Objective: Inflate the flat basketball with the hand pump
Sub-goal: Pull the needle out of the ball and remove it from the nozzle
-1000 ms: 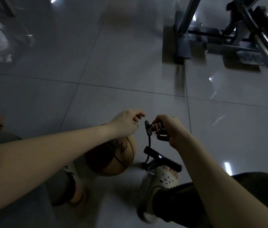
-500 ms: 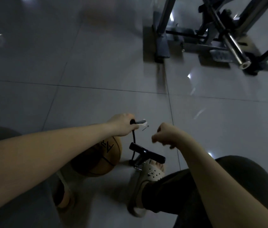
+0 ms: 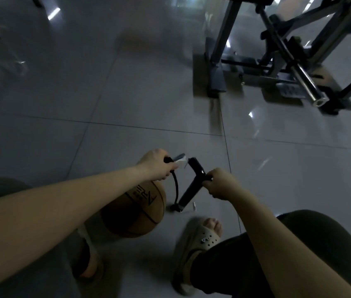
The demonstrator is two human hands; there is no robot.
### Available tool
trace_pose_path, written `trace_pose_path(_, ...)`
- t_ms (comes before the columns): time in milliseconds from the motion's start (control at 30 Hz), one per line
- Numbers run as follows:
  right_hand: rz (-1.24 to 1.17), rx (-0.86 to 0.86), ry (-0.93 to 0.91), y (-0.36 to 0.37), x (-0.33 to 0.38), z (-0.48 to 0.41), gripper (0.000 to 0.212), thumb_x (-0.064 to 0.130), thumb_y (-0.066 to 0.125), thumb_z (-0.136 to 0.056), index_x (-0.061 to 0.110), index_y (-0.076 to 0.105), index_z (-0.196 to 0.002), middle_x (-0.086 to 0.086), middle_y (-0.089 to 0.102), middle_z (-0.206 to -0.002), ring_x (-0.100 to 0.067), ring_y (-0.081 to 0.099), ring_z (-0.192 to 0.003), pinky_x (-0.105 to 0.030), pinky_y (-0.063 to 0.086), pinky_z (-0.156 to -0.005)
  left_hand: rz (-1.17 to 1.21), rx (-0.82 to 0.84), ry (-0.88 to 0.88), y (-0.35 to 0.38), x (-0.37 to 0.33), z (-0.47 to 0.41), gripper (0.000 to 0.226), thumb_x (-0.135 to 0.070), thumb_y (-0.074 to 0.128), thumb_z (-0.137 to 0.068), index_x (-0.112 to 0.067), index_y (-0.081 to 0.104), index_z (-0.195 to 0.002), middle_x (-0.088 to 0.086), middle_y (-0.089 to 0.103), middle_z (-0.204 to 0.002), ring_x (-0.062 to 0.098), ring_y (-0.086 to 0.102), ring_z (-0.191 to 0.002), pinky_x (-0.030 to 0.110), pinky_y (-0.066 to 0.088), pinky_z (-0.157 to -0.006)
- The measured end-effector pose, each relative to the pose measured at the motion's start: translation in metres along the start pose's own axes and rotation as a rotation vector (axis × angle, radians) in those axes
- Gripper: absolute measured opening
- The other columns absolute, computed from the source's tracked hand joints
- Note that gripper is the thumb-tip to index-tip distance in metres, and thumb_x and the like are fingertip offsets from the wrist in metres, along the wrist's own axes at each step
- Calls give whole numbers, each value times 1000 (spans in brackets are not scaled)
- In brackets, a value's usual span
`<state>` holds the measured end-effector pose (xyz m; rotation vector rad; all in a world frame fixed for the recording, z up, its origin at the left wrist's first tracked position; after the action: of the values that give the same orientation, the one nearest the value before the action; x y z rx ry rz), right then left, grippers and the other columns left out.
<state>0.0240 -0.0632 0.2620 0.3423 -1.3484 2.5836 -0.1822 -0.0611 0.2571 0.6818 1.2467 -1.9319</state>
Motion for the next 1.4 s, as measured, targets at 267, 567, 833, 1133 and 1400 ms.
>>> trace_pose_path(267,-123,-251,-189,-29,54,-2,25,31,58,-92,18,60,-71,0,56,-60,-17,51,-53,-27,35,-47,303,-110,4,-19,-27,21,22,-20,71,-87,0,63,-88,15,70,-66,25,68,-55,32,54,-52)
trace_pose_path(567,-95,-264,-286,-30,60,3,28,32,59,-93,28,54,-66,3,56,-60,-13,50,-52,-28,34,-47,460,-86,-112,-13,-38,22,17,-20,65,-89,-4,60,-88,21,72,-71,28,67,-56,29,49,-48)
trace_pose_path(833,124,-293,-337,-40,65,7,13,31,55,-95,23,62,-87,4,60,-74,-15,58,-65,-31,52,-57,491,-122,-138,-8,-45,23,18,-22,66,-88,-5,63,-85,18,71,-70,27,69,-55,26,48,-47)
trace_pose_path(1133,169,-282,-385,-26,62,1,33,46,69,-83,26,56,-105,6,62,-88,-16,60,-77,-37,56,-70,524,-206,-156,-9,-43,19,25,-25,69,-82,0,67,-86,16,70,-65,23,64,-49,24,44,-43)
trace_pose_path(1400,155,-485,-433,-31,64,-4,38,56,63,-81,27,58,-104,8,69,-90,-15,66,-78,-37,58,-66,522,72,-121,-12,-51,13,33,-36,63,-90,-4,70,-92,13,68,-69,15,57,-50,22,39,-45)
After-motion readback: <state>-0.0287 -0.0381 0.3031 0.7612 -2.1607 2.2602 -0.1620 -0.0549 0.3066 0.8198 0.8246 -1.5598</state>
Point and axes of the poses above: each hand's wrist, its own z-axis away from the middle knuckle, its own y-axis out of the palm, x = y × z, the point moved 6 cm from there along -z, towards the middle knuckle
